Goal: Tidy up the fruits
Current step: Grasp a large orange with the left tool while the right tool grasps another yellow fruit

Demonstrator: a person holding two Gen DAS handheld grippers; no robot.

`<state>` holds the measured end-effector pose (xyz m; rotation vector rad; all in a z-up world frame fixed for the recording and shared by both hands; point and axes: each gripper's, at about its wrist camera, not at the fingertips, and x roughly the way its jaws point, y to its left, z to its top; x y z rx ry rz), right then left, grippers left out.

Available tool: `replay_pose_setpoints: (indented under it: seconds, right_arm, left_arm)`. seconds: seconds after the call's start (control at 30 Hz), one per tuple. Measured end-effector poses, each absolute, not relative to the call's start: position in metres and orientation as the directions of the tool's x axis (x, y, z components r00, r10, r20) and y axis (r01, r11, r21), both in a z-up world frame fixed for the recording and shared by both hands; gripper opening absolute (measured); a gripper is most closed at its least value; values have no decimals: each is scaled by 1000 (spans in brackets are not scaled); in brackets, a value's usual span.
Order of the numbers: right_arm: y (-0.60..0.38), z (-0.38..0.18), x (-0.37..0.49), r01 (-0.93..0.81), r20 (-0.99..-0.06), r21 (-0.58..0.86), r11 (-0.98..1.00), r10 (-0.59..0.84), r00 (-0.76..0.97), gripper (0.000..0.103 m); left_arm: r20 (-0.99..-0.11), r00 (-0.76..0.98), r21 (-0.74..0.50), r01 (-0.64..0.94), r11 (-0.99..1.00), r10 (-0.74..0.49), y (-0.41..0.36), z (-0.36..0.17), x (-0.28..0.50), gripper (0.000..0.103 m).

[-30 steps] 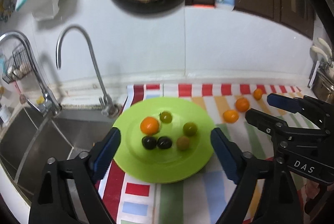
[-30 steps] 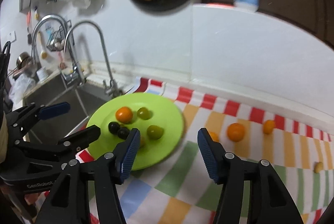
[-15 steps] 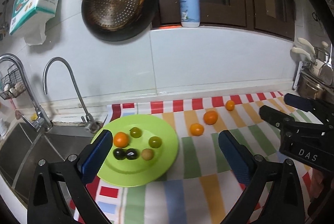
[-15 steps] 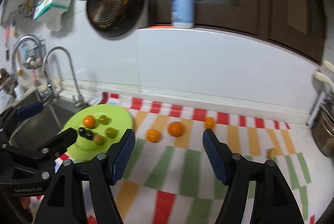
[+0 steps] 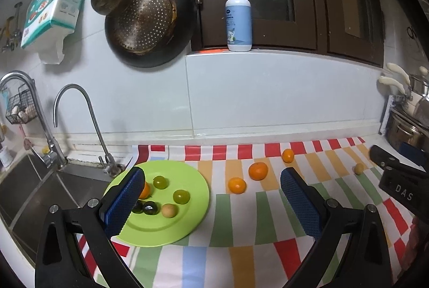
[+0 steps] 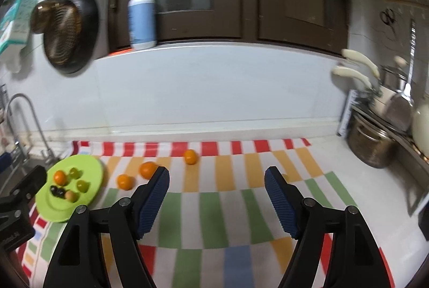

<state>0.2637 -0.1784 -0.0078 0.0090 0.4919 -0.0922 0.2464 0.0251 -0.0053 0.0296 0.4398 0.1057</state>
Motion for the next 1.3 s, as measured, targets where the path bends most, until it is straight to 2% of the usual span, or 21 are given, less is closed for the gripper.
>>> replay_pose_setpoints:
  seconds: [0.17,0.6,0.73,0.83,1.03,1.3]
  right_arm:
    - [-196,-18,268,206,-465,-15,978,-189,865,74]
    - [-234,-66,302,364,-582,7,932,-292,759,74]
    - [-243,-74,316,393,-611,21,919,-300,733,74]
    - [-250,-80,327,420,-621,14,907,-321,715,74]
    - [-263,-95,354,454,-680,20,891,-321,659,74]
    - [-276,-108,389,499,-740,26,866,-319,592,72]
  left_arm:
    - [-441,886,45,-135,990,141,21,-15,258,103]
    - [-513,848,101,-92,991,131,0,-62,299,103]
    - [-534,836,108,-83,991,128,-5,-71,321,99]
    - [-551,826,109,-73,991,121,-9,-78,336,91]
    - [-606,787,83,-83,993,116,-13,-93,358,81]
    - [-671,732,47,-113,993,115,-14,-109,386,74]
